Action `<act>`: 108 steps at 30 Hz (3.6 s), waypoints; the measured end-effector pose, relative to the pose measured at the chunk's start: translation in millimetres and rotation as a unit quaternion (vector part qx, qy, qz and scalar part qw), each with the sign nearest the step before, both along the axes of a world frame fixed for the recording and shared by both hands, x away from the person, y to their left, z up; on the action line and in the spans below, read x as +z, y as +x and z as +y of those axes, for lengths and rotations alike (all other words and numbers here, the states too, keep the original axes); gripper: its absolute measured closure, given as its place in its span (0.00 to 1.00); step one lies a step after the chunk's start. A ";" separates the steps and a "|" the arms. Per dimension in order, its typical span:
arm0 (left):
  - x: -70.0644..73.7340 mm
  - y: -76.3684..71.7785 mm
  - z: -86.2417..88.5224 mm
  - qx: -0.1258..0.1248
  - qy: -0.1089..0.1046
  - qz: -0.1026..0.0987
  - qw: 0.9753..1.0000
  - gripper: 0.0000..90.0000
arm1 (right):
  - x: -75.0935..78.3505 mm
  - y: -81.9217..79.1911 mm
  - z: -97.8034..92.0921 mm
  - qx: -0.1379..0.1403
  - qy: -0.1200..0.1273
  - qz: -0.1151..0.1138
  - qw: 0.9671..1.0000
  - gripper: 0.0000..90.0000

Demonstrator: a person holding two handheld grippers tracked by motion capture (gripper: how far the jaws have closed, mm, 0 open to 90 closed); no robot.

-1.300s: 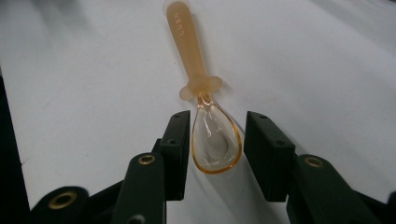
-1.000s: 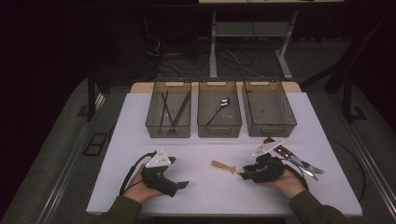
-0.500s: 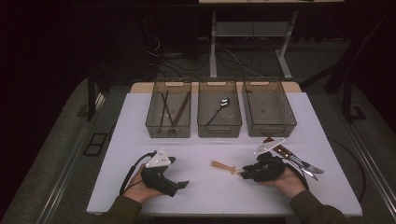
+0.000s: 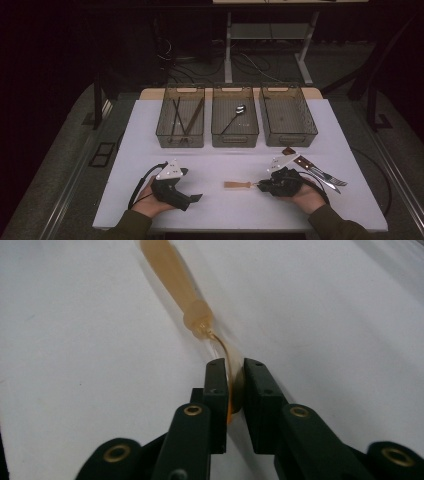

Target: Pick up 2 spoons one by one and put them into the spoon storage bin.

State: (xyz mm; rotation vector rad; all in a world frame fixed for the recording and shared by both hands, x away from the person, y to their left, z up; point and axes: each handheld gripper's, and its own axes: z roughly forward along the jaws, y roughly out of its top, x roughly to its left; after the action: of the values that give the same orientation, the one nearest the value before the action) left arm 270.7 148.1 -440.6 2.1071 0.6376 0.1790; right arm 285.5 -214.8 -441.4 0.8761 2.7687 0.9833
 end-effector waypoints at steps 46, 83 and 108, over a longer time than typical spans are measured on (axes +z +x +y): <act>-1.1 5.8 3.0 -0.002 -0.011 -0.003 1.000 0.00 | 22.2 13.6 -23.2 -0.094 0.048 -0.029 0.994 0.91; -1.4 4.0 0.9 -0.005 -0.002 -0.003 1.000 0.00 | 65.7 62.1 -16.7 -0.180 0.100 -0.089 0.974 0.91; -1.0 2.5 0.3 -0.008 -0.005 -0.004 1.000 0.00 | 59.5 121.6 22.5 -0.200 0.074 -0.079 0.974 0.91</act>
State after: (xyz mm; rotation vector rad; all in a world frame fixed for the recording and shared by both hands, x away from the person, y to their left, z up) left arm 273.3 148.5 -441.6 2.1008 0.6154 0.1761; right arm 407.0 -192.3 -382.0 1.2531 2.2822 1.1306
